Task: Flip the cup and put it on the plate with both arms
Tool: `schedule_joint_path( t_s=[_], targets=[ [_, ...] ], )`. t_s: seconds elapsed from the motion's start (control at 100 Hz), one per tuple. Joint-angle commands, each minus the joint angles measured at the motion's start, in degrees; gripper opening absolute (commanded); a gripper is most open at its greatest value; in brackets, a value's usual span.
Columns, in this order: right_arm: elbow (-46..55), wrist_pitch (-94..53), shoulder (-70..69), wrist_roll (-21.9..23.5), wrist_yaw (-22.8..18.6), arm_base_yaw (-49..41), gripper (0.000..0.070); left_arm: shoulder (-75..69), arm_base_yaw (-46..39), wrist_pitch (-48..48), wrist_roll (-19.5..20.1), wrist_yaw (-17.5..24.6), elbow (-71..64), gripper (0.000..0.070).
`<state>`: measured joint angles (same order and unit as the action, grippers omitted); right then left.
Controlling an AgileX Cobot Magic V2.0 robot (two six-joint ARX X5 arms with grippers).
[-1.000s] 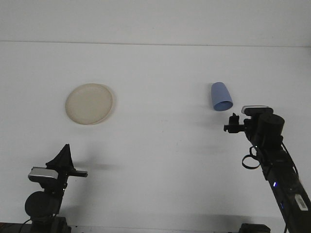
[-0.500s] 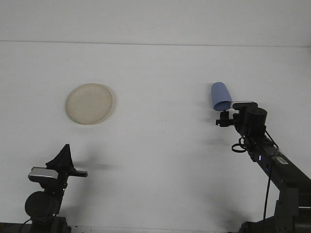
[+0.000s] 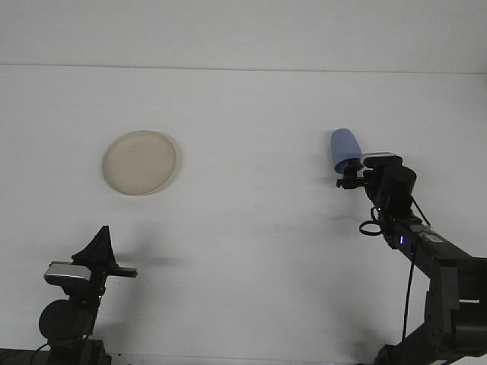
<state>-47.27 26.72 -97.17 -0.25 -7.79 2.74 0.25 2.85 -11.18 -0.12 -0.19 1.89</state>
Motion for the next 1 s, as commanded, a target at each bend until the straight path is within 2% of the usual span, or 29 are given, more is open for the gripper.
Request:
schedule_joint_path(
  t_s=[0.0,0.29,0.61,0.67,0.76,0.82,0.85,0.87,0.99],
  targets=[
    [-0.4,0.8,-2.0,-0.7,-0.7,0.4,0.0426,-0.1,0.0,-0.8,-0.4,-0.2,-1.1,0.0012],
    [-1.9,4.6,-6.6,-0.7,-3.0,1.9,0.0421,-0.1,0.0,-0.8,-0.4,-0.2,-1.1,0.0011],
    [-8.6,4.6,-12.8,-0.6,-5.9,2.0,0.0415,-0.1,0.0,-0.8,-0.4,-0.2,-1.1,0.0011],
    [-9.3,4.6,-13.4,-0.6,-5.9,2.0,0.0376,-0.1,0.0,-0.8,-0.4,-0.2,-1.1,0.0011],
    [-9.8,4.7,-13.7,-0.6,-5.9,2.0,0.0254,-0.1,0.0,-0.8,-0.4,-0.2,-1.1,0.0011],
    [-9.8,5.0,-13.7,-0.7,-6.0,2.0,0.0120,-0.1,0.0,-0.8,-0.4,-0.2,-1.1,0.0011],
    [-9.8,5.0,-13.7,-0.7,-6.2,2.0,0.0028,-0.1,0.0,-0.8,-0.4,-0.2,-1.1,0.0011],
    [-9.8,5.0,-13.7,-0.7,-6.6,2.0,0.0000,-0.1,0.0,-0.8,-0.4,-0.2,-1.1,0.0011],
    [-9.8,4.9,-13.7,-0.6,-9.0,2.0,0.0000,-0.1,0.0,-0.8,-0.4,-0.2,-1.1,0.0011]
  ],
)
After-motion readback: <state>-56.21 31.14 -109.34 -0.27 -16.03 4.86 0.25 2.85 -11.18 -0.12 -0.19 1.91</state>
